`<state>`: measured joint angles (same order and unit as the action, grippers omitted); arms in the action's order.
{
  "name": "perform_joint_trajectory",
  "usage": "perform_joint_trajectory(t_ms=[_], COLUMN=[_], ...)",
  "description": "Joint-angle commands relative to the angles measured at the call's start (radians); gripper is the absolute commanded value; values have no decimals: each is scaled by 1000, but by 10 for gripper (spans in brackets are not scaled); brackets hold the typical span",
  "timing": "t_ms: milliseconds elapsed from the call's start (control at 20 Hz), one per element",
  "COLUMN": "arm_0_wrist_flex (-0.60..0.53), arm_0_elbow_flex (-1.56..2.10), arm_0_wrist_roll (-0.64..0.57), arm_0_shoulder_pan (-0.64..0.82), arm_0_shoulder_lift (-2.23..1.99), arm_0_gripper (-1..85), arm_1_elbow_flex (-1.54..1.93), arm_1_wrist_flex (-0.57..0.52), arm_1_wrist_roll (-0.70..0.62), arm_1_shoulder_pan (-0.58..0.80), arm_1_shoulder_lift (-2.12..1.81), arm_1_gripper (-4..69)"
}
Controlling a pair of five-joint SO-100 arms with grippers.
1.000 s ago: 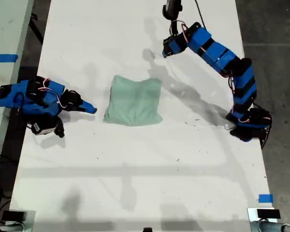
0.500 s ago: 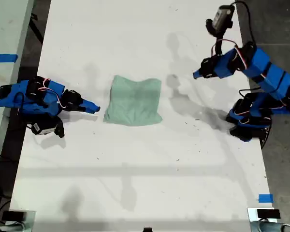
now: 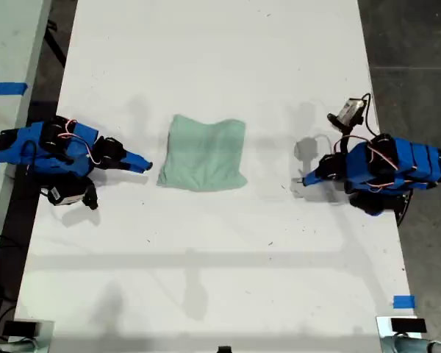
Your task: Fold tshirt
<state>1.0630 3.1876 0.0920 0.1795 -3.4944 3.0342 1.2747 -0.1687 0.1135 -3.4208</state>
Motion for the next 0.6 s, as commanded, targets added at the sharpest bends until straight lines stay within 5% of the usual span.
perform_joint_trajectory(t_ms=[0, 100, 250, 550], arm_0_wrist_flex=[5, 5, 5, 5], arm_0_elbow_flex=[2, 2, 2, 2], arm_0_wrist_roll=[2, 2, 2, 2], arm_0_shoulder_pan=[-9, -9, -9, -9], arm_0_shoulder_lift=[-104, -104, -104, -104], arm_0_gripper=[114, 114, 114, 115], arm_1_elbow_flex=[29, 29, 29, 26], arm_1_wrist_flex=[3, 3, 3, 14], arm_1_wrist_roll=[112, 31, -637, -658], arm_1_shoulder_pan=[-17, -25, -21, -23], arm_1_shoulder_lift=[-63, -66, -66, -66], arm_1_gripper=[76, 81, 79, 62])
